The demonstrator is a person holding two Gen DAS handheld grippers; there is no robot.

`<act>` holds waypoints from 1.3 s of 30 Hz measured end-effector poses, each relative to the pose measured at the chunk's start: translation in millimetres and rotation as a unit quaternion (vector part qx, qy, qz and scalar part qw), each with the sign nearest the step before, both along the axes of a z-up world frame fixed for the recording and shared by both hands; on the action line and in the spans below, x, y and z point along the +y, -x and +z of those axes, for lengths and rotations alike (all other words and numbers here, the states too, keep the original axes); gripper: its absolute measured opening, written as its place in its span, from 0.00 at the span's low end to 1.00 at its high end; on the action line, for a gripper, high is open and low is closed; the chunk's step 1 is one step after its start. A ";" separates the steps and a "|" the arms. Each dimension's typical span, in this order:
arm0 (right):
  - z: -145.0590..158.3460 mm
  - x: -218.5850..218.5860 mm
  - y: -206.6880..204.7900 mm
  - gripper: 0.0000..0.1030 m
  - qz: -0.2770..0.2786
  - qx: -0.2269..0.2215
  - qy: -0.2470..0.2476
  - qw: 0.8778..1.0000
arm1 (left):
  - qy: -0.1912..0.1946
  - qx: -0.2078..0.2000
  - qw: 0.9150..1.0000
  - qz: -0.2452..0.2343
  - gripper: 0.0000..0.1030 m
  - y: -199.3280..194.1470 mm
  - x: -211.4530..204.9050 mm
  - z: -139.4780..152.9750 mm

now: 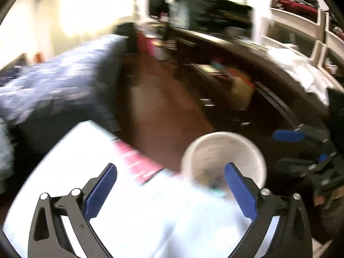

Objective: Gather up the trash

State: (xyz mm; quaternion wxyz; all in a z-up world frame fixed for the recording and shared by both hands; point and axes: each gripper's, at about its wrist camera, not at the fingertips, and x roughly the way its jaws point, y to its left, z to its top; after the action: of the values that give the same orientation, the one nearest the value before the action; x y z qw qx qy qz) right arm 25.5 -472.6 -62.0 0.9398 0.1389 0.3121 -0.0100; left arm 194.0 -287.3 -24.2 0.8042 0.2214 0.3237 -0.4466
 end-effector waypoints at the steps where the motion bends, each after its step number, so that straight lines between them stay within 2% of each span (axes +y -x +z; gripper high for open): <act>1: 4.7 9.8 -1.7 0.80 0.013 -0.005 0.002 1.000 | -0.007 -0.019 0.999 0.025 0.96 0.9 19.2 3.2; 3: 15.0 40.3 -8.4 0.85 0.050 -0.018 0.009 0.999 | -0.026 -0.055 0.994 0.086 0.96 2.3 61.8 5.9; 6: 24.6 90.6 -22.3 0.88 0.104 -0.026 0.024 0.994 | -0.033 -0.062 0.985 0.157 0.96 1.8 121.2 5.8; 9: 28.2 136.4 -36.2 0.93 0.147 -0.031 0.033 0.988 | -0.047 -0.074 0.970 0.227 0.97 3.3 175.6 2.5; 11: 30.2 161.8 -46.2 0.96 0.164 -0.035 0.026 0.986 | -0.047 -0.078 0.959 0.270 0.97 5.0 205.6 0.3; 15: 31.9 196.6 -63.1 0.96 0.163 -0.039 0.020 0.986 | -0.034 -0.075 0.944 0.319 0.97 7.0 243.0 -4.4; 23: 30.2 240.1 -85.2 0.97 0.148 -0.043 0.047 0.987 | 0.027 -0.074 0.918 0.390 0.97 9.0 281.3 -6.8; 29: 22.4 251.5 -95.3 0.97 0.137 -0.052 0.069 0.987 | 0.044 -0.082 0.901 0.424 0.97 11.0 291.5 -8.4; 34: 13.6 251.7 -100.8 0.97 0.132 -0.044 0.065 0.988 | 0.050 -0.078 0.895 0.435 0.97 11.3 296.8 -11.5; 39: 9.8 249.7 -100.8 0.97 0.127 -0.041 0.059 0.989 | 0.052 -0.084 0.895 0.434 0.97 15.9 293.4 -9.5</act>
State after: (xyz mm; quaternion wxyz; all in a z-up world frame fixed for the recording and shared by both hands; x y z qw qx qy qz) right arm 126.4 -223.0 -52.2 0.9519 0.0429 0.2877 0.0968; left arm 178.1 6.1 -33.7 0.9527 0.0539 0.2952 -0.0488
